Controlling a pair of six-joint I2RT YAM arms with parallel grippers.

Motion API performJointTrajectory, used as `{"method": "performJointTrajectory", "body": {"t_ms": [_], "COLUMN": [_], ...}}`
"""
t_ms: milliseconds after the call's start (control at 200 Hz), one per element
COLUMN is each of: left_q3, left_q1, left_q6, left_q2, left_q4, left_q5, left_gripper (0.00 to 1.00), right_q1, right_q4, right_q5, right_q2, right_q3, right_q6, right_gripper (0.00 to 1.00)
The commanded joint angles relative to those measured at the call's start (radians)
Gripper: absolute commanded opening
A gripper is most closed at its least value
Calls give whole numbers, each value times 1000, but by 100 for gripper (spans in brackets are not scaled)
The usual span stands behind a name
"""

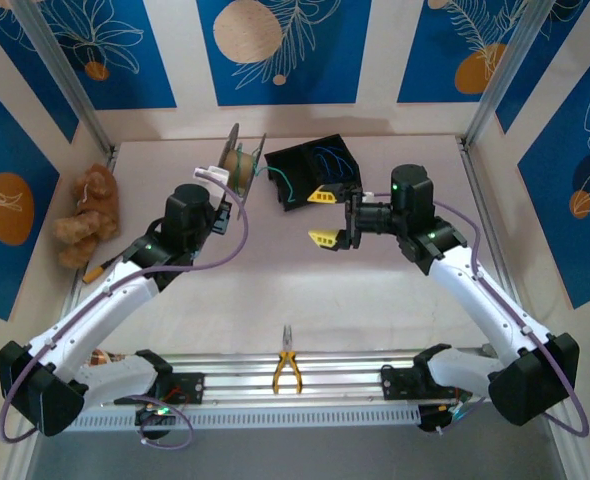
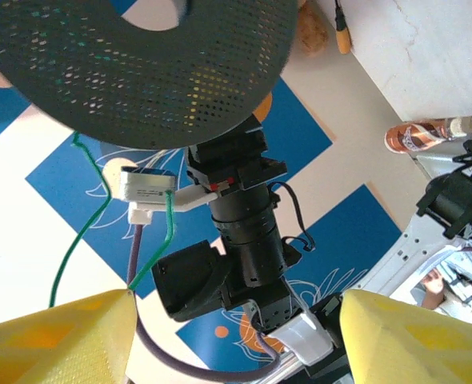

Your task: Wrap the cables

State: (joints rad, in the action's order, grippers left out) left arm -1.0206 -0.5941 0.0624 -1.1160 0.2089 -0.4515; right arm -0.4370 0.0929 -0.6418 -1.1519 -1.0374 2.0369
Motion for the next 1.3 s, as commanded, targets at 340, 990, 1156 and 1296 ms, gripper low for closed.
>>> {"method": "performJointTrajectory", "body": {"t_ms": [340,990,1156,1296], "left_q3": [12,14,-69,-222], "left_q1": [-24,-33,-32,-30], "left_q6": [14,4,-62,-177], "left_q2": [45,37,6,-57], "left_q4": [-152,-134,-44,118], "left_q5": [-45,-66,-99,-180], "left_gripper": [0,0,0,0], "right_q1": [-79,-145,-155,-193], "right_q4": [-109,-66,-39,137], "right_q5": [144,142,112,97], "right_q2": [-94,-141,-165,-172], "right_q3": [-80,-196,-222,-263], "right_q6": [292,257,158,-79], "right_gripper": [60,2,0,0]}}
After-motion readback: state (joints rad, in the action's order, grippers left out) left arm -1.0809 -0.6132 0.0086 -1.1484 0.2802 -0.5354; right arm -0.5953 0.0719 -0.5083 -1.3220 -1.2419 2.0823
